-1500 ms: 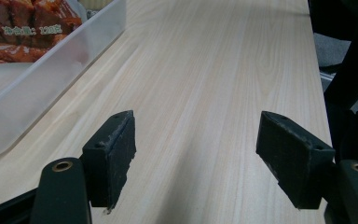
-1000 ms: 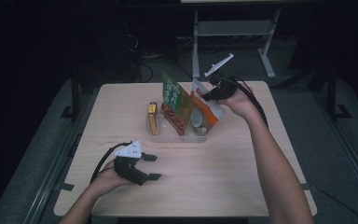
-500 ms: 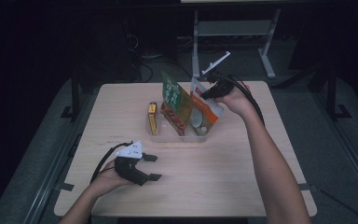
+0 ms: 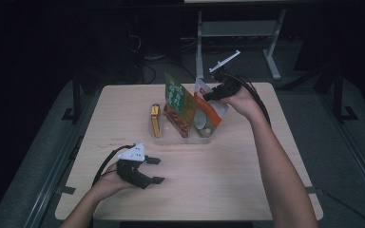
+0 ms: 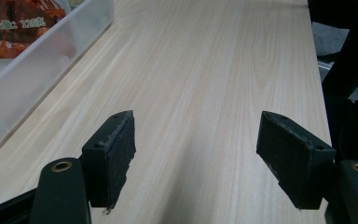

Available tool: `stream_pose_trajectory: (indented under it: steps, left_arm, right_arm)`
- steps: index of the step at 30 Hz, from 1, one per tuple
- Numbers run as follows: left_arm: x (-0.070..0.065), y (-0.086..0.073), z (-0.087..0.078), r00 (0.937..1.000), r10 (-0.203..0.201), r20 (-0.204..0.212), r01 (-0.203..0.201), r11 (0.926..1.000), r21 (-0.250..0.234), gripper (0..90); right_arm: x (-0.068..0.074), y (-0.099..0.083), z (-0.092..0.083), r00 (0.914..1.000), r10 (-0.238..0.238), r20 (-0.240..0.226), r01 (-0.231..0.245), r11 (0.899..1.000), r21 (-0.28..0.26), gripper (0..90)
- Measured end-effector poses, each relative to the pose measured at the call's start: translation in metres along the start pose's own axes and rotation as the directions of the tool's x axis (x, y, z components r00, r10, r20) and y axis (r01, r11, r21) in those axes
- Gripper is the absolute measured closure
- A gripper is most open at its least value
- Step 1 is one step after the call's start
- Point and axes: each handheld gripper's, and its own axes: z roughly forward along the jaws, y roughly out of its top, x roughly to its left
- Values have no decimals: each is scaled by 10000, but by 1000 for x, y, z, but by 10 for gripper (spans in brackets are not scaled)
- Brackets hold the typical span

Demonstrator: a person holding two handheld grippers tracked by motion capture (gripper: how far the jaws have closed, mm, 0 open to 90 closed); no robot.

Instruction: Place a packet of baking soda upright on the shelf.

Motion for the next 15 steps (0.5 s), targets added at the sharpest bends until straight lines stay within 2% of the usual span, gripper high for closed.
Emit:
stream_pose_trajectory:
  steps: [2,7,15]
  left_arm:
    - [0,0,0,10000,23,-5,-23,10000,17,274]
    - [0,0,0,10000,-11,8,11,10000,-24,273]
    - [1,0,-2,9999,-47,-146,49,9999,116,246]
  right_arm:
    - [1,-1,-3,10000,-3,30,3,9998,-176,515]
    - [4,-5,-14,9998,-33,214,48,9975,-707,377]
    - [7,-17,-27,9992,-213,338,252,9927,-1177,267]
